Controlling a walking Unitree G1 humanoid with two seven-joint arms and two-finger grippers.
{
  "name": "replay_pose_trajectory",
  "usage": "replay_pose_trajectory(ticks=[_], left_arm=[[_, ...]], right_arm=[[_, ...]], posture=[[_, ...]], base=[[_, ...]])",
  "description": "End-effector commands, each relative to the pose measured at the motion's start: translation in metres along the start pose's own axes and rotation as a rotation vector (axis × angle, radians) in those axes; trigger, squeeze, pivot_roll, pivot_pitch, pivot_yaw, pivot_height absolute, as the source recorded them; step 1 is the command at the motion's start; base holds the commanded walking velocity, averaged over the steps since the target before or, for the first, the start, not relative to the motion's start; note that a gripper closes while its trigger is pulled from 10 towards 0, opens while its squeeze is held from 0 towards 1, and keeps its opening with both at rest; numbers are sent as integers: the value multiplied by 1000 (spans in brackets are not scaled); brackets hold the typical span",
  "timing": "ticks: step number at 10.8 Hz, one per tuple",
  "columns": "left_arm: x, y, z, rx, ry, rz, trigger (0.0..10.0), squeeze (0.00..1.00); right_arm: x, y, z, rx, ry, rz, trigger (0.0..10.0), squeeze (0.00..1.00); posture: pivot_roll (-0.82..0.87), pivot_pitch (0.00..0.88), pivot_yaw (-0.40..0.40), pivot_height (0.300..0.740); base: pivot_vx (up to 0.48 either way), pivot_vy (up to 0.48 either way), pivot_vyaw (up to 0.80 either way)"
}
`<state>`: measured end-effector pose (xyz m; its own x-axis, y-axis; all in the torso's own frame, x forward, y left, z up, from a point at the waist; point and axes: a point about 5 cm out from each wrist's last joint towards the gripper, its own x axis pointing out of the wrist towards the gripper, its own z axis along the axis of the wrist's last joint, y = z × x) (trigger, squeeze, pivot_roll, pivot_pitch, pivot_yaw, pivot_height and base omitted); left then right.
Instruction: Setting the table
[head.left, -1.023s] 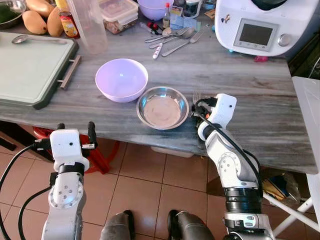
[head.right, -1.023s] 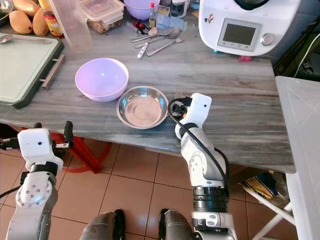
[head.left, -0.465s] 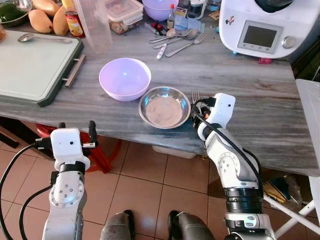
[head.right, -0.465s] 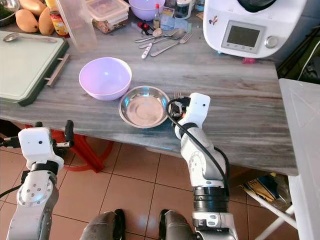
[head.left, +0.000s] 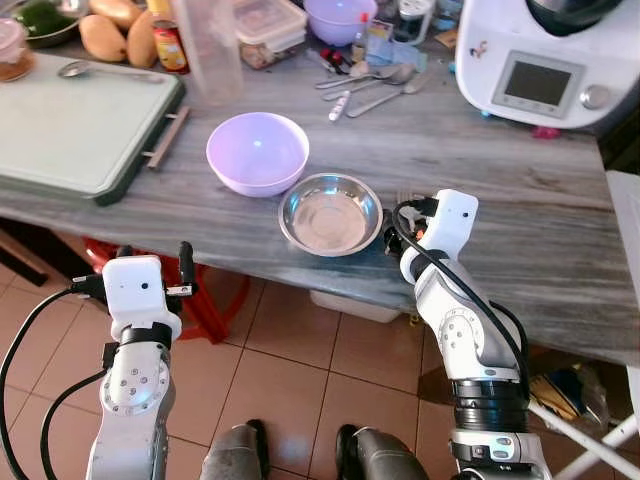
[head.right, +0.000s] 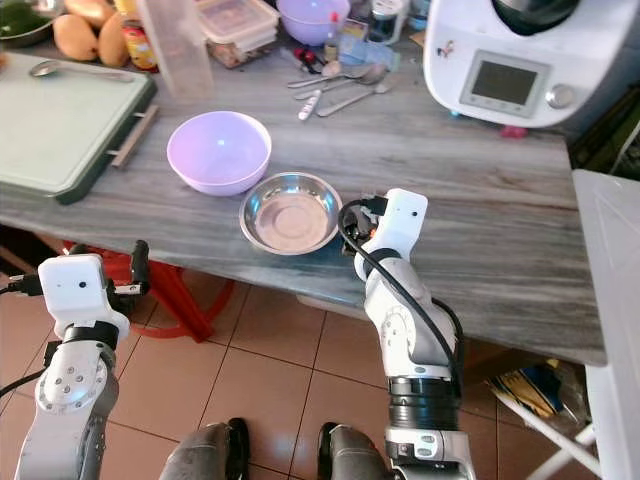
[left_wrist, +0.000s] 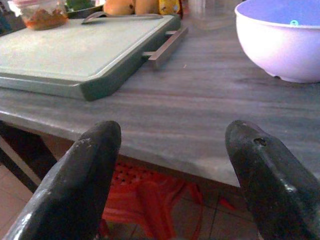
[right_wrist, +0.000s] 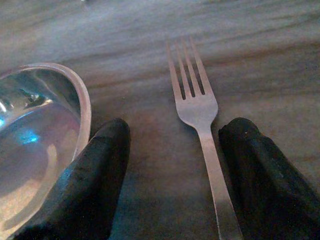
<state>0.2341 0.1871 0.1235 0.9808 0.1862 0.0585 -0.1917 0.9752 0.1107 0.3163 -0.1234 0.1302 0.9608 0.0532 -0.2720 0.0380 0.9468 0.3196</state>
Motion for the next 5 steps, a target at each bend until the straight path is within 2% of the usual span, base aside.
replay_pose_trajectory(ticks=[1, 5], left_arm=[[-2, -1, -3, -1, 16, -10, 10000, 0], [-3, -1, -3, -5, 18, -18, 10000, 0]], right_arm=[[-4, -29, -52, 17, 254, -134, 0, 0], [-7, -46, -53, 33, 256, -262, 0, 0]], posture=[[36, 212, -18, 740], [37, 217, -17, 740]], base=[[0, 0, 0], [0, 0, 0]])
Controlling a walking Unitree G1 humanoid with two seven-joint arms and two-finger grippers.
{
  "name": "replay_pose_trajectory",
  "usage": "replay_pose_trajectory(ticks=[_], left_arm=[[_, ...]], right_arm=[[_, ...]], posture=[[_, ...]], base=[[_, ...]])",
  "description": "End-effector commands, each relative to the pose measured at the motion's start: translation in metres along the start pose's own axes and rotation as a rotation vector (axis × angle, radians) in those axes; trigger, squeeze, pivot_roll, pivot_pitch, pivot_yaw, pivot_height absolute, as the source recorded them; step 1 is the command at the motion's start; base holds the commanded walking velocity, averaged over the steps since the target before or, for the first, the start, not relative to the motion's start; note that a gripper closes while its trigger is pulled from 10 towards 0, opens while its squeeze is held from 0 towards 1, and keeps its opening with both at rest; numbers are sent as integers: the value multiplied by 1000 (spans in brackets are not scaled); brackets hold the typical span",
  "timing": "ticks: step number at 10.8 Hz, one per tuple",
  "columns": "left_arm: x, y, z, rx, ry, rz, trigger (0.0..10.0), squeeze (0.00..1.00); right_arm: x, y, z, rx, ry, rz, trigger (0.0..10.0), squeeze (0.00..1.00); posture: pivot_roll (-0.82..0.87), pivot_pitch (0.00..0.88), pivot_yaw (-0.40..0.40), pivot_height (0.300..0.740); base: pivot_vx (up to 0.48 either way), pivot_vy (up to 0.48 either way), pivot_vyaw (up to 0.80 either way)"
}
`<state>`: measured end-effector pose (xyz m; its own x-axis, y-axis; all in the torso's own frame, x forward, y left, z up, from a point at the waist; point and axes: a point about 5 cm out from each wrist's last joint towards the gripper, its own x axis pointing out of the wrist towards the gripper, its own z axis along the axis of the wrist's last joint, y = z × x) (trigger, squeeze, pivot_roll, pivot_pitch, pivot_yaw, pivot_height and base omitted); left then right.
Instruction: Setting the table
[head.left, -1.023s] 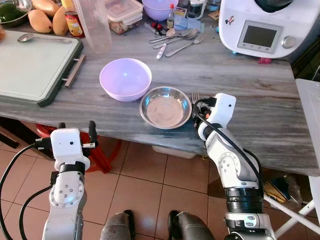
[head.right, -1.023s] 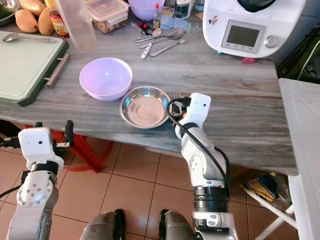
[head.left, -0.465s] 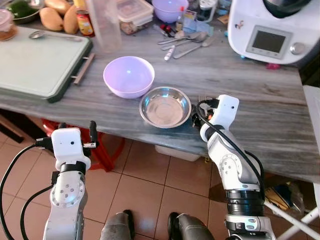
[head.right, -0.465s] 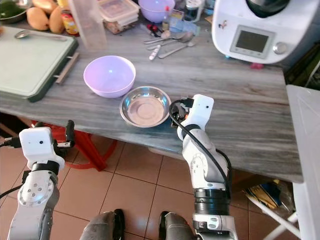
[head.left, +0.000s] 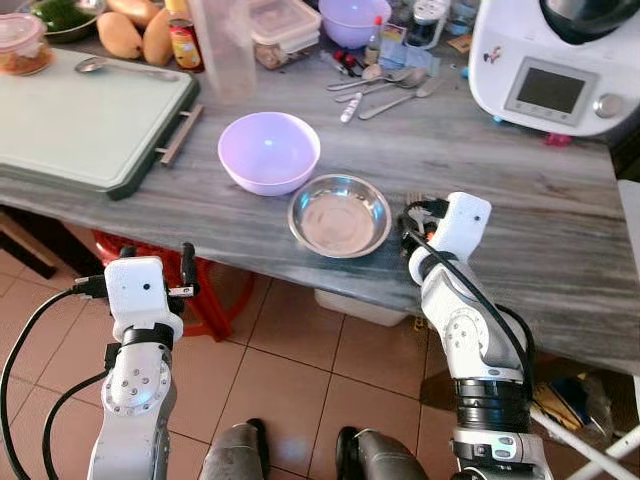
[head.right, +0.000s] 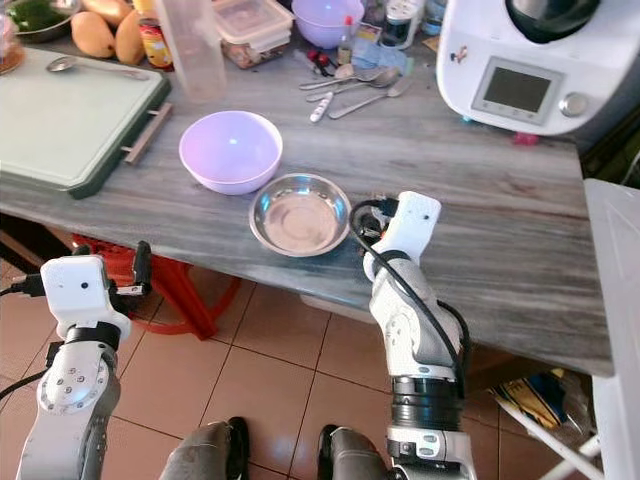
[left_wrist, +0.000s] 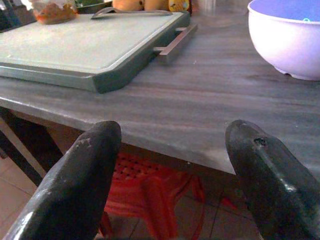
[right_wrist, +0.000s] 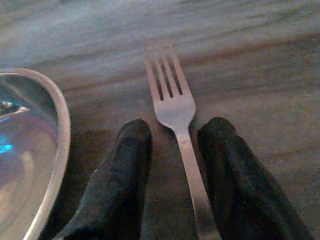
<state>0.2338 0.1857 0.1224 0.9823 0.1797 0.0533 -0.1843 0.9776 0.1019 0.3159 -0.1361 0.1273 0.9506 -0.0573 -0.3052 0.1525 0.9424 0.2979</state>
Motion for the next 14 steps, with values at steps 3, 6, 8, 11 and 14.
replay_pose_trajectory(ticks=[3, 6, 8, 11, 14], left_arm=[[-2, -1, -2, 1, 12, -17, 10000, 0], [-3, -1, -2, 2, 13, -18, 10000, 0], [-3, -1, -2, 2, 13, -22, 10000, 0], [-2, -1, -2, 1, 13, -22, 10000, 0], [-2, -2, -2, 2, 12, -21, 10000, 0]], right_arm=[[-2, -37, -55, 41, 273, -187, 0, 0], [-2, -38, -57, 90, 279, -223, 0, 0], [-1, -38, -57, 86, 280, -213, 0, 0], [1, -34, -59, 3, 281, -142, 0, 0], [3, -30, -59, 5, 282, -123, 0, 0]], posture=[[34, 218, -15, 740], [39, 220, -15, 740], [37, 220, -13, 740], [36, 219, -13, 740], [39, 215, -14, 740]], base=[[0, 0, 0], [0, 0, 0], [0, 0, 0], [0, 0, 0], [0, 0, 0]])
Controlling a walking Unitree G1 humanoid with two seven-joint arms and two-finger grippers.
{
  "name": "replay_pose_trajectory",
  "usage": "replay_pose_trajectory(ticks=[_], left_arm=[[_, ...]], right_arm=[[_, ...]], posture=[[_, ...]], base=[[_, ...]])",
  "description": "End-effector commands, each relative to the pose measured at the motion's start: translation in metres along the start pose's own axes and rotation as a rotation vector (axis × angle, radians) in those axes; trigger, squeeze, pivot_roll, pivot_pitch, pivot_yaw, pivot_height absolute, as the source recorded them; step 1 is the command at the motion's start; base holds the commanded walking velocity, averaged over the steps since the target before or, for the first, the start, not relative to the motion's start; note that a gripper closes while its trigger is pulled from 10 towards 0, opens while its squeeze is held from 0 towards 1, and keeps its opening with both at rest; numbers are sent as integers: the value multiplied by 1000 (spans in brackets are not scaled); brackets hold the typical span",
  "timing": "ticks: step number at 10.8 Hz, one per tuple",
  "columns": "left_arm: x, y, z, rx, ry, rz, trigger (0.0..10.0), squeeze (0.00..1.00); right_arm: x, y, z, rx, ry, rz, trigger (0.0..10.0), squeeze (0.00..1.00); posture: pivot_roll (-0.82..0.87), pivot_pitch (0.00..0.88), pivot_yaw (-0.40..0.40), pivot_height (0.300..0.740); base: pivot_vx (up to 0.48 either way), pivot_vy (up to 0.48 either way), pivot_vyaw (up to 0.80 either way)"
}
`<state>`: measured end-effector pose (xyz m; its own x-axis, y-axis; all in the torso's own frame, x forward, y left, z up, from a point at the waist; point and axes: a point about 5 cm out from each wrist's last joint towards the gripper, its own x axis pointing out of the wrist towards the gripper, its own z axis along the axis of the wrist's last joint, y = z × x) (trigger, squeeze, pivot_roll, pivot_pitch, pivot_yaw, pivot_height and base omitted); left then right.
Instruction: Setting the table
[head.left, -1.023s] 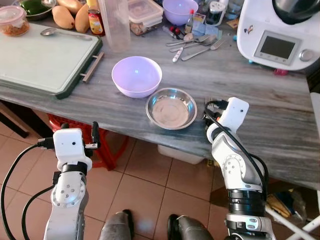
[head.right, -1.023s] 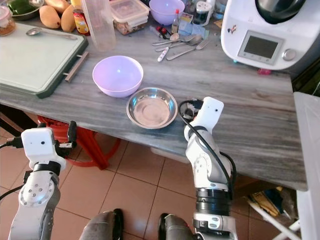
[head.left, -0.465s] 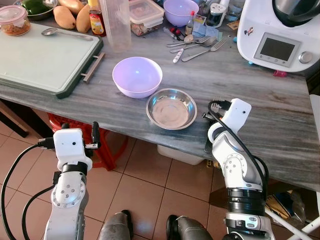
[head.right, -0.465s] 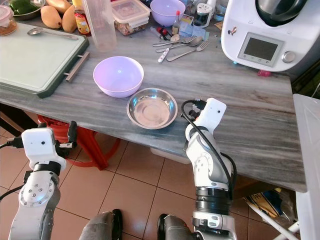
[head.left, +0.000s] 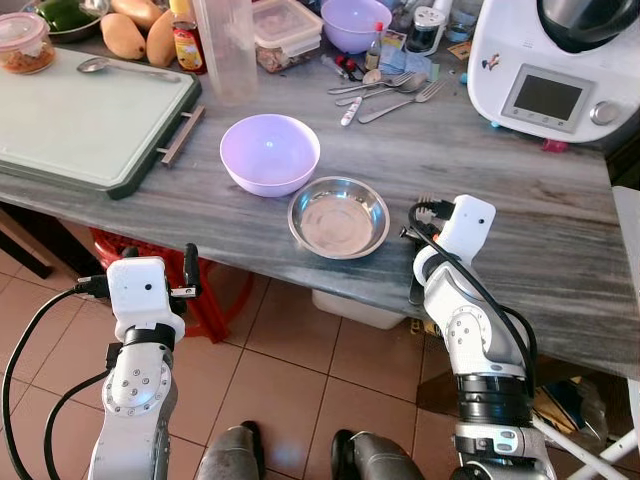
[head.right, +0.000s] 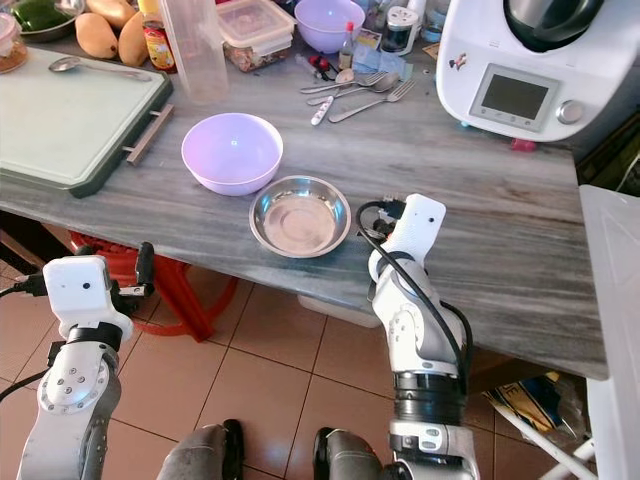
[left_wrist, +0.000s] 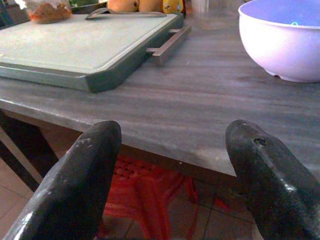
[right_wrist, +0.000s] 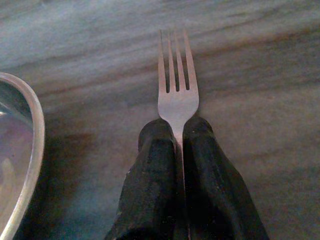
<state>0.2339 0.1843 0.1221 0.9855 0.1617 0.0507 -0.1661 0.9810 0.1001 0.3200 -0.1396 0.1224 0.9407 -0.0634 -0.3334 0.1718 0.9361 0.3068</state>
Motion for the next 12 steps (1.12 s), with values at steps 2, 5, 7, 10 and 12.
replay_pose_trajectory(ticks=[2, 5, 7, 10, 12], left_arm=[[-2, 0, -2, 5, 11, -4, 10000, 0], [-2, -1, -2, 4, 12, -4, 10000, 0], [-2, -2, -2, 3, 12, -5, 10000, 0], [-2, -2, -2, 4, 14, -4, 10000, 0], [-2, -2, -2, 6, 14, -6, 10000, 0]], right_arm=[[1, -20, -55, -10, 251, -82, 0, 0], [3, -7, -52, -17, 237, -30, 0, 0], [4, -3, -49, -41, 218, -6, 0, 0], [4, -2, -49, -55, 208, 14, 0, 0], [5, -1, -48, -49, 205, 22, 4510, 1000]], posture=[[39, 215, -15, 740], [38, 217, -16, 740], [37, 218, -16, 740], [36, 220, -17, 740], [36, 220, -15, 740]], base=[[0, 0, 0], [0, 0, 0], [0, 0, 0], [0, 0, 0], [0, 0, 0]])
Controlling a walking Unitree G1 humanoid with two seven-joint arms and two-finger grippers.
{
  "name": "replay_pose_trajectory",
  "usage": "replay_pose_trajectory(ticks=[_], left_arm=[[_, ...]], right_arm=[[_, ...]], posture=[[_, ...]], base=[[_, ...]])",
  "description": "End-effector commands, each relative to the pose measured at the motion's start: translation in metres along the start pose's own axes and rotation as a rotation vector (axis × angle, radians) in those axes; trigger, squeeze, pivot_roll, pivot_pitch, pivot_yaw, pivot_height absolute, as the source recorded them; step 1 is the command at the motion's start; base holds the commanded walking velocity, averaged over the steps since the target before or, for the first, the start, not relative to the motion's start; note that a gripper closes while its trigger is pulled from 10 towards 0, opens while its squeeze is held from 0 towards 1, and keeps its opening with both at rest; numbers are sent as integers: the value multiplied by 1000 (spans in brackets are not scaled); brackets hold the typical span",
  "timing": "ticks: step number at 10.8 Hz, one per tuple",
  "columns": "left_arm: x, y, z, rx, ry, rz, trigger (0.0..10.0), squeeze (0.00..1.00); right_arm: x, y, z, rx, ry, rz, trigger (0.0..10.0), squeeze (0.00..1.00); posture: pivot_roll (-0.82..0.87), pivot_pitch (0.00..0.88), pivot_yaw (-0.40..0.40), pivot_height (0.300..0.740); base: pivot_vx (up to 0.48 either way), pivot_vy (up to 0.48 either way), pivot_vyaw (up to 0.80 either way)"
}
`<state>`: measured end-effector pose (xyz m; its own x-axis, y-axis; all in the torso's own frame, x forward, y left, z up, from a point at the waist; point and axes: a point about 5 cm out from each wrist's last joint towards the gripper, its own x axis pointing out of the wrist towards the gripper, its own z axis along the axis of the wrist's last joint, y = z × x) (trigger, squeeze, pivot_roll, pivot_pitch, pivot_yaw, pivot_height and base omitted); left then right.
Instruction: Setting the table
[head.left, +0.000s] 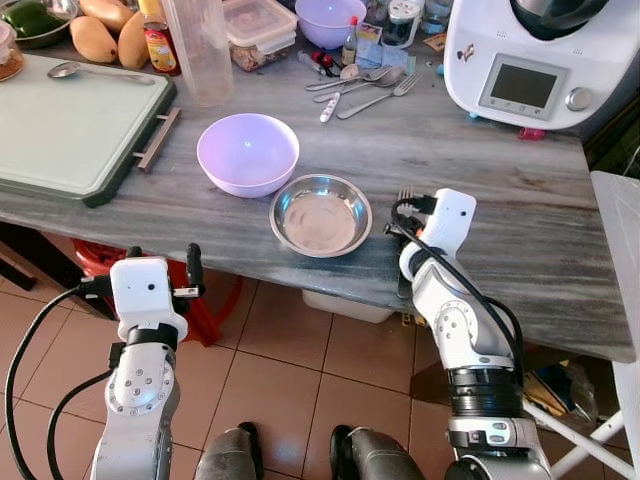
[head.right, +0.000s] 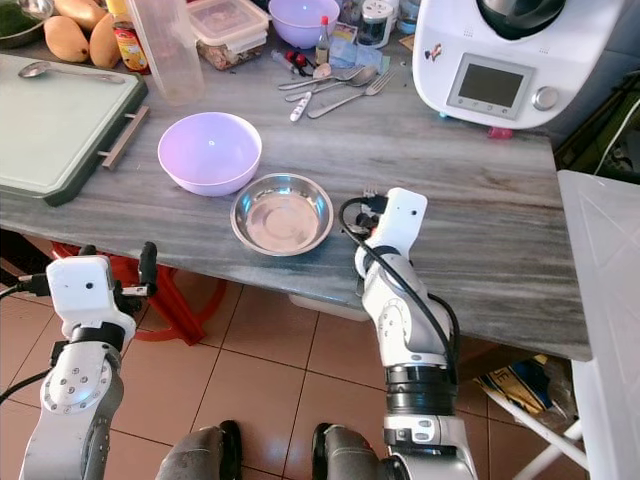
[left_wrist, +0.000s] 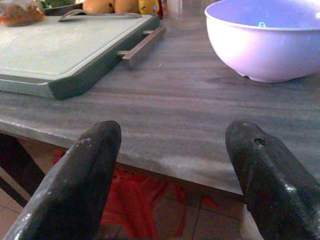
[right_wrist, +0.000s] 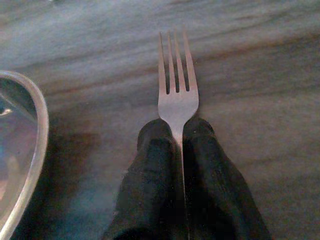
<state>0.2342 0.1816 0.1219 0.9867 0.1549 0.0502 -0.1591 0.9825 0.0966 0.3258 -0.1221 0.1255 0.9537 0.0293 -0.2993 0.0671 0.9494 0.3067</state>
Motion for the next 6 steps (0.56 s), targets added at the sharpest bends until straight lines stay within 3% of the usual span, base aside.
replay_pose_trajectory(ticks=[1, 6], left_arm=[[-2, 1, -3, 10, 15, 1, 10000, 0], [-2, 1, -3, 9, 14, -2, 10000, 0]], right_arm=[[-1, -18, -47, -6, 209, -67, 10000, 1000], [-5, -22, -36, -31, 140, -62, 10000, 1000]], posture=[[36, 220, -15, 740], [29, 218, -13, 740]], base=[[0, 0, 0], [0, 0, 0]])
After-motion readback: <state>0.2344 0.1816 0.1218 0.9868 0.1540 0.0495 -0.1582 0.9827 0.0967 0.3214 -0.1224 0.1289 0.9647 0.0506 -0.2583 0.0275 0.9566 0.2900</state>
